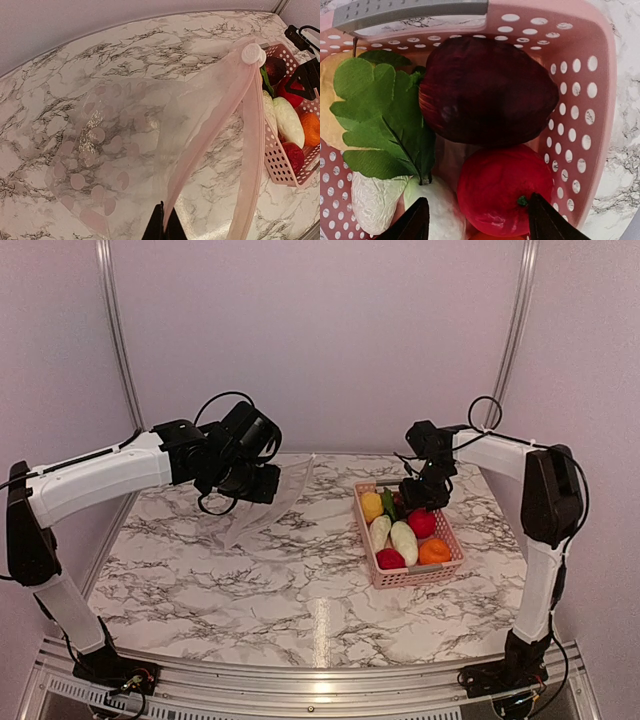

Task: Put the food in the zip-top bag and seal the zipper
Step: Pick up the fake fruit from the bin, then place the fake fruit in the zipper food storage bag, then pick up the fake vegetable from the bin.

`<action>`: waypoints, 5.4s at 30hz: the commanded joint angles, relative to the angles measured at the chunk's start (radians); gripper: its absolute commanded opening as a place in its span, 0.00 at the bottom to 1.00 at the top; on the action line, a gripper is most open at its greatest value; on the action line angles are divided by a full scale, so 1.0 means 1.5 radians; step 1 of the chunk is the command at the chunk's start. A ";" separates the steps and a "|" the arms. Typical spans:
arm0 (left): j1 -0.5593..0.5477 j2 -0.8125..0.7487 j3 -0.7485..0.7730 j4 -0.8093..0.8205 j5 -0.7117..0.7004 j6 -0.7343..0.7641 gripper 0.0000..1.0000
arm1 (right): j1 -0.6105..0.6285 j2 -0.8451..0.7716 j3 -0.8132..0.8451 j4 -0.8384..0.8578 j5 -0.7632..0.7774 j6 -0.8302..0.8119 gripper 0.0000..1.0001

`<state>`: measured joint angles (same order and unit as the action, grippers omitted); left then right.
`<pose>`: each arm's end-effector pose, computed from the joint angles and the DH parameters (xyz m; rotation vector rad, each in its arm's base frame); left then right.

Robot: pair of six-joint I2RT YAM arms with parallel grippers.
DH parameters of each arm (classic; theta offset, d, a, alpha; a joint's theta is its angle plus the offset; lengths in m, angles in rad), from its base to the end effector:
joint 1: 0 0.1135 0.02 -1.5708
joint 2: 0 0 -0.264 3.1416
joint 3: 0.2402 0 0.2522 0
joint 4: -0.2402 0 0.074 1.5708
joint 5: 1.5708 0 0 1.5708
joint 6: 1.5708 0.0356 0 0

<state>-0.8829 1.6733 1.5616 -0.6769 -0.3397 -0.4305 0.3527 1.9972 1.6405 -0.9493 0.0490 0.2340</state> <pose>0.2460 -0.2806 0.3321 0.3593 2.2904 -0.2681 0.3838 0.1394 0.2188 -0.1611 2.8692 0.0432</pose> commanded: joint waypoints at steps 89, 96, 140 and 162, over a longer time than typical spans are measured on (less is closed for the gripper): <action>0.039 0.009 0.023 0.184 0.172 -0.146 0.00 | 0.214 -0.153 0.083 0.348 -0.363 0.260 0.42; 0.047 -0.015 0.020 0.229 0.208 -0.196 0.00 | 0.215 -0.147 0.072 0.333 -0.353 0.250 0.42; 0.159 -0.103 0.162 -0.094 -0.045 0.107 0.00 | 0.073 -0.254 0.128 0.157 -0.209 0.116 0.98; 0.159 0.032 0.169 -0.101 0.175 0.046 0.00 | 0.067 -0.209 0.012 0.081 -0.148 0.056 0.93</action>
<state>-0.6426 1.7260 1.8259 -0.8322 -0.1436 -0.3260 0.4557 1.6859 1.6905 -0.7750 -0.2184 0.3309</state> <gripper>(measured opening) 0.009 0.939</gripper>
